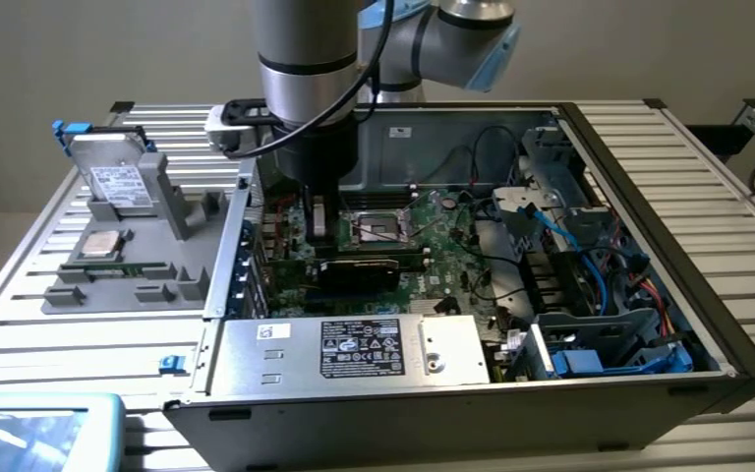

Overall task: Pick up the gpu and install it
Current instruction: 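Press down on the gpu until it lock into place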

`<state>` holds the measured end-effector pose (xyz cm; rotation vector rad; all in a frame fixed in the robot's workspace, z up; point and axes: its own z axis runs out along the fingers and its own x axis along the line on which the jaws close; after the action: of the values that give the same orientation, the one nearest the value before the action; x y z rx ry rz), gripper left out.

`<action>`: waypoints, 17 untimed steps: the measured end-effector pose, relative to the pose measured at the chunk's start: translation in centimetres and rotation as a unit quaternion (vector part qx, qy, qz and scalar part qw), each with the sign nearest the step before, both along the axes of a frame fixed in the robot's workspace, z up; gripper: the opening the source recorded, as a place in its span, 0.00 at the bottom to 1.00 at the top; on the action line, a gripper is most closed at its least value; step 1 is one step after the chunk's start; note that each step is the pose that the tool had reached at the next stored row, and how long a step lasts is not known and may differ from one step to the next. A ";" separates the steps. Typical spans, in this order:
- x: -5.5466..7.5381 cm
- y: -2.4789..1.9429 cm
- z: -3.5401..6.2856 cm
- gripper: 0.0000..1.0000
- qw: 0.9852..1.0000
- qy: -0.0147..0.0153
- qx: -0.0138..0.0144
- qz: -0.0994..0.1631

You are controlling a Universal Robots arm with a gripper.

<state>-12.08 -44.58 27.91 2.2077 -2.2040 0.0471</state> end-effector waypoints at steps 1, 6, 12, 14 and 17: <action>0.0 0.06 -0.11 0.12 1.000 0.000 0.000 -0.001; -0.2 0.20 -0.52 0.12 1.000 0.000 0.000 -0.005; -0.4 0.21 -1.04 0.12 1.000 0.000 0.000 -0.010; -0.4 0.22 -1.27 0.12 1.000 -0.001 0.000 -0.012; -0.6 0.22 -1.55 0.12 1.000 0.000 0.000 -0.015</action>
<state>-12.66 -44.36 26.36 2.1735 -2.2368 0.0482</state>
